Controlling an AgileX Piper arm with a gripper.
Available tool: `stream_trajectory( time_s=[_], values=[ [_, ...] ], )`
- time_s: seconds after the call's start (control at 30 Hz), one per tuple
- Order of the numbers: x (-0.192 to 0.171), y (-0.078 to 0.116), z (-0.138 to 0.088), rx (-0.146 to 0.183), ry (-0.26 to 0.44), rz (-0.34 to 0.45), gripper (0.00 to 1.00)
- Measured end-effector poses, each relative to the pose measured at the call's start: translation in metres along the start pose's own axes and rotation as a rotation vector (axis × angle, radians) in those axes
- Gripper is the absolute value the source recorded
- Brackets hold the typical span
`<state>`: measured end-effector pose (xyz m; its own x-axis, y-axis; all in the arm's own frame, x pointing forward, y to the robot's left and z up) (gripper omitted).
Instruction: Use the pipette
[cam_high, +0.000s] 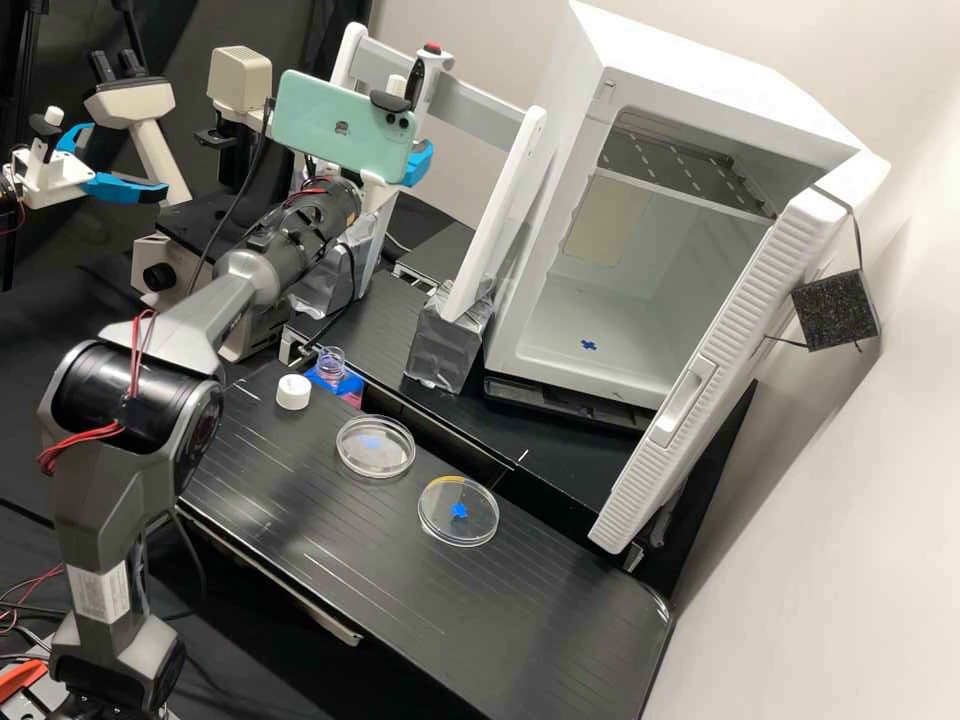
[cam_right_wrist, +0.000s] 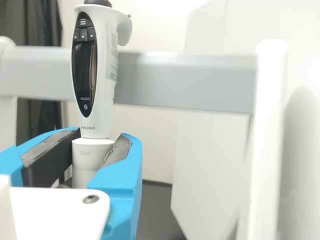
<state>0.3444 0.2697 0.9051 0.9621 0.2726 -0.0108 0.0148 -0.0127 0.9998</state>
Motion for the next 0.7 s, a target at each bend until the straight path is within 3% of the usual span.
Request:
stream_trajectory(
  time_s=[0.13, 0.23, 0.5, 0.7],
  values=[
    [0.000, 0.004, 0.002, 0.004, -0.004, 0.019, 0.00],
    [-0.003, 0.007, 0.003, 0.029, -0.004, 0.025, 0.00],
    [-0.029, 0.009, 0.004, 0.039, 0.003, 0.016, 0.00],
    [-0.053, 0.006, 0.012, 0.072, 0.003, 0.037, 0.00]
  ],
)
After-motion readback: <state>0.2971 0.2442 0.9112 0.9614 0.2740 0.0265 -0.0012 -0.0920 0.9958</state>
